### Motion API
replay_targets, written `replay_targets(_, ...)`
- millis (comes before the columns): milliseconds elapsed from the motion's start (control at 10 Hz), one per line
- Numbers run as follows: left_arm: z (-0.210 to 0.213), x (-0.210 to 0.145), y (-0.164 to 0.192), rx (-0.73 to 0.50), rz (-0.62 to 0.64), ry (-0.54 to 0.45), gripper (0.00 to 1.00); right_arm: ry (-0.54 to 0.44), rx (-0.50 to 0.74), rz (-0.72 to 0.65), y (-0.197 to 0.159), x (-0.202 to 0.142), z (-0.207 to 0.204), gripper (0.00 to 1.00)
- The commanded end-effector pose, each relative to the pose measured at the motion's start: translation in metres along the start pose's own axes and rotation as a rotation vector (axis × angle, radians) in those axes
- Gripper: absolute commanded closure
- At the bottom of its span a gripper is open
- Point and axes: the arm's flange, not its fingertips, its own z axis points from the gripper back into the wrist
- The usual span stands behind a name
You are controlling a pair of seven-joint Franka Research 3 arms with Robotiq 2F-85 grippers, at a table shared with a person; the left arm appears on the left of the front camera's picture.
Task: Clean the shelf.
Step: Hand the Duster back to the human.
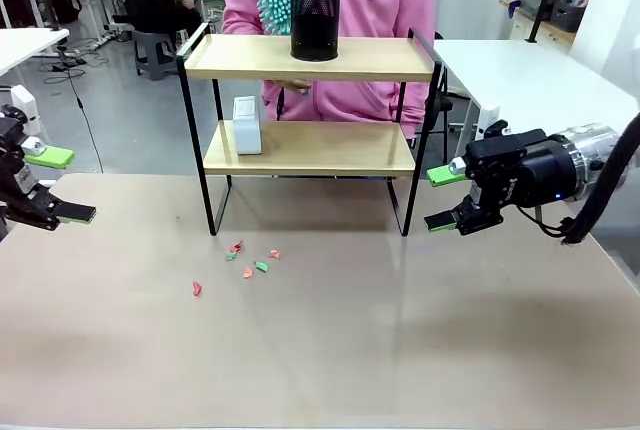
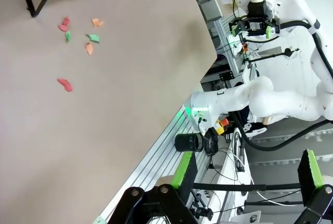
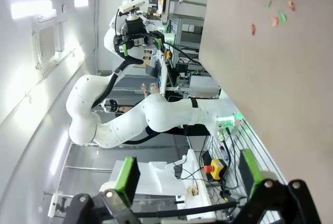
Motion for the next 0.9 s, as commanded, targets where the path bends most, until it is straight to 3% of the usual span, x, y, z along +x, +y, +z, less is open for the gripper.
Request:
replay_targets(0,0.0012,-0.0016,-0.0032,-0.013,-0.005,-0.005,0.0,0.012,0.001,0.001,0.0005,-0.0035,0.0029,0.0)
replay_targets(800,0.0012,-0.0016,-0.0032,-0.013,-0.005,-0.005,0.0,0.012,0.001,0.001,0.0005,-0.0035,0.0029,0.0)
